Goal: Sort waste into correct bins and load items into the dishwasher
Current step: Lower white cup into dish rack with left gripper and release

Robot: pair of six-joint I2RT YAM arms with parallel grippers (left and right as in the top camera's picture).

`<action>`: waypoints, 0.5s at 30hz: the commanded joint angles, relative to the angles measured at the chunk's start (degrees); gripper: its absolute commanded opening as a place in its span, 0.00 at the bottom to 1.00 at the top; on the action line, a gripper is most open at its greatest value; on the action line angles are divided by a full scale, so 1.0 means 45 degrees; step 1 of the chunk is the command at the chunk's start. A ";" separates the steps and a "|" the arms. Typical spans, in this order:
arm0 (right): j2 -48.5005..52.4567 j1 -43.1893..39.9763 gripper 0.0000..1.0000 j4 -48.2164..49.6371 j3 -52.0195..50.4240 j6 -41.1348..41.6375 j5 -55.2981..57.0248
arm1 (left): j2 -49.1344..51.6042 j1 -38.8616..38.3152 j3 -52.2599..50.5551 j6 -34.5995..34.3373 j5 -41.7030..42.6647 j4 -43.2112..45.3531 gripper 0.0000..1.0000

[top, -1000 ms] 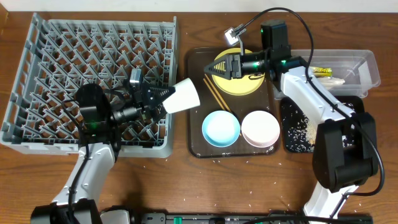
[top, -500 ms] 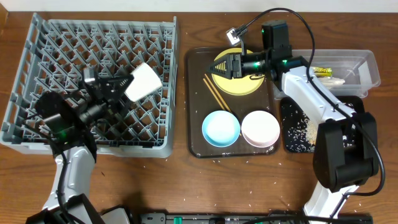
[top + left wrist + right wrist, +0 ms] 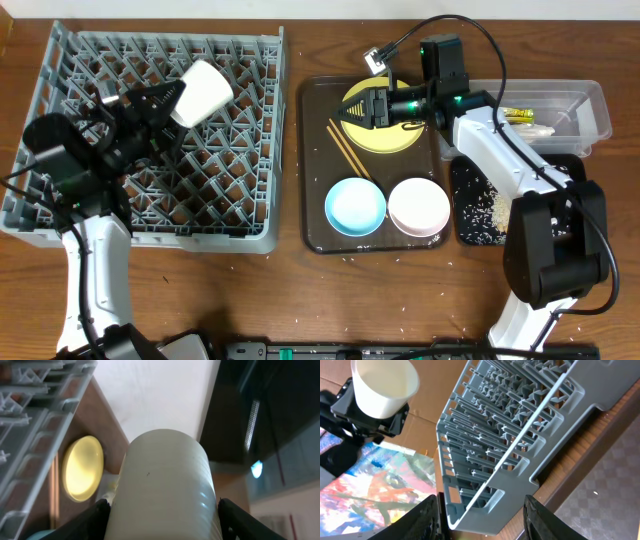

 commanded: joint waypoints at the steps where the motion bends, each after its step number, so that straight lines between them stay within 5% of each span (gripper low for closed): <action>1: 0.0015 -0.0160 0.52 -0.0151 0.0053 -0.0593 0.0078 | -0.0151 -0.0185 0.1520 0.2880 -0.1365 -0.3172 0.26; 7: 0.0015 -0.0170 0.52 -0.0389 0.0053 -0.0840 0.0316 | -0.0894 -0.1433 0.3993 0.6251 -0.5144 -0.9651 0.26; 15: 0.0015 -0.0160 0.52 -0.0903 0.0053 -0.1185 0.0457 | -0.1273 -0.2628 0.4566 0.7305 -0.8174 -1.3376 0.25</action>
